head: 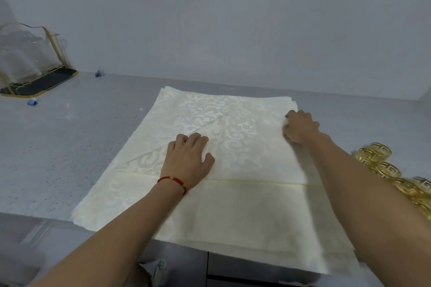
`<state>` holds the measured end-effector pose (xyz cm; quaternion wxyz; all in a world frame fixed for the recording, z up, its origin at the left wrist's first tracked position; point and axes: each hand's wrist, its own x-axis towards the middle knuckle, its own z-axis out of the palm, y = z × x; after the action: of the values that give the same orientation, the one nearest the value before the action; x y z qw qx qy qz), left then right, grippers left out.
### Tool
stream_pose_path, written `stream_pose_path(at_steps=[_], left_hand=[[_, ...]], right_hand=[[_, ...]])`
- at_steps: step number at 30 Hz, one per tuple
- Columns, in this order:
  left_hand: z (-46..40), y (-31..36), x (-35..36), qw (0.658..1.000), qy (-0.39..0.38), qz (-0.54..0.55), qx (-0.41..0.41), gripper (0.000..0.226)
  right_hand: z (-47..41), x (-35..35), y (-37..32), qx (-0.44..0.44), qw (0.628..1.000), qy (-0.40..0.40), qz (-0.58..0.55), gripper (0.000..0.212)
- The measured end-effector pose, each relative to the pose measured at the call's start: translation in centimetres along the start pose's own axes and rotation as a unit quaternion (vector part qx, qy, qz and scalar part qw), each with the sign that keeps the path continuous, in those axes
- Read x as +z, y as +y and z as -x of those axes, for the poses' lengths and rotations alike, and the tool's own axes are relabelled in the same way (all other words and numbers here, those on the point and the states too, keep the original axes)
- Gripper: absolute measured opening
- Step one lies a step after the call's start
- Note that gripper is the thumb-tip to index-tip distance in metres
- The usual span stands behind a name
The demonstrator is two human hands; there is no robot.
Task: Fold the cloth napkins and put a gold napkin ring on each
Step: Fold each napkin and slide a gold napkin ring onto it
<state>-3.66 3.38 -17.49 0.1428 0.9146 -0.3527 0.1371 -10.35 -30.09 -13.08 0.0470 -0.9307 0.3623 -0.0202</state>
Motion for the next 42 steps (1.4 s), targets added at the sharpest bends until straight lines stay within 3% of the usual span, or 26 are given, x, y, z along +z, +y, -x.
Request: stream_pose_path(at_steps=[3, 8, 10, 14, 20, 23, 27, 33, 42], left_hand=[[0.0, 0.0, 0.0, 1.000, -0.015, -0.007, 0.001, 0.053], [0.1, 0.0, -0.2, 0.999, -0.031, -0.020, 0.000, 0.062], [0.2, 0.0, -0.3, 0.999, -0.032, -0.015, 0.001, 0.064], [0.1, 0.1, -0.4, 0.999, -0.034, -0.026, -0.002, 0.065], [0.0, 0.0, -0.3, 0.999, -0.035, -0.028, -0.005, 0.064], [0.1, 0.0, -0.3, 0.999, -0.037, -0.026, -0.004, 0.059], [0.1, 0.0, -0.5, 0.999, -0.043, -0.028, -0.003, 0.058], [-0.1, 0.0, -0.3, 0.999, -0.047, -0.026, -0.001, 0.053], [-0.4, 0.5, -0.4, 0.998, -0.038, -0.050, 0.012, 0.040]], right_hand=[[0.6, -0.9, 0.6, -0.011, 0.998, 0.055, -0.006, 0.028], [3.0, -0.7, 1.8, -0.101, 0.966, 0.232, 0.048, 0.016], [3.5, -0.5, 2.8, -0.131, 0.957, 0.257, 0.033, 0.021], [3.6, -1.0, 3.6, -0.136, 0.944, 0.299, -0.018, 0.011], [7.9, -0.7, 0.9, -0.202, 0.951, 0.233, -0.033, 0.023], [12.2, 0.7, -1.9, -0.275, 0.931, 0.237, -0.028, 0.017], [15.7, 2.6, -5.5, -0.349, 0.902, 0.253, -0.039, 0.028], [16.7, 3.9, -7.9, -0.349, 0.905, 0.233, -0.076, 0.028], [19.4, 3.5, -6.4, -0.371, 0.918, 0.130, -0.041, 0.044]])
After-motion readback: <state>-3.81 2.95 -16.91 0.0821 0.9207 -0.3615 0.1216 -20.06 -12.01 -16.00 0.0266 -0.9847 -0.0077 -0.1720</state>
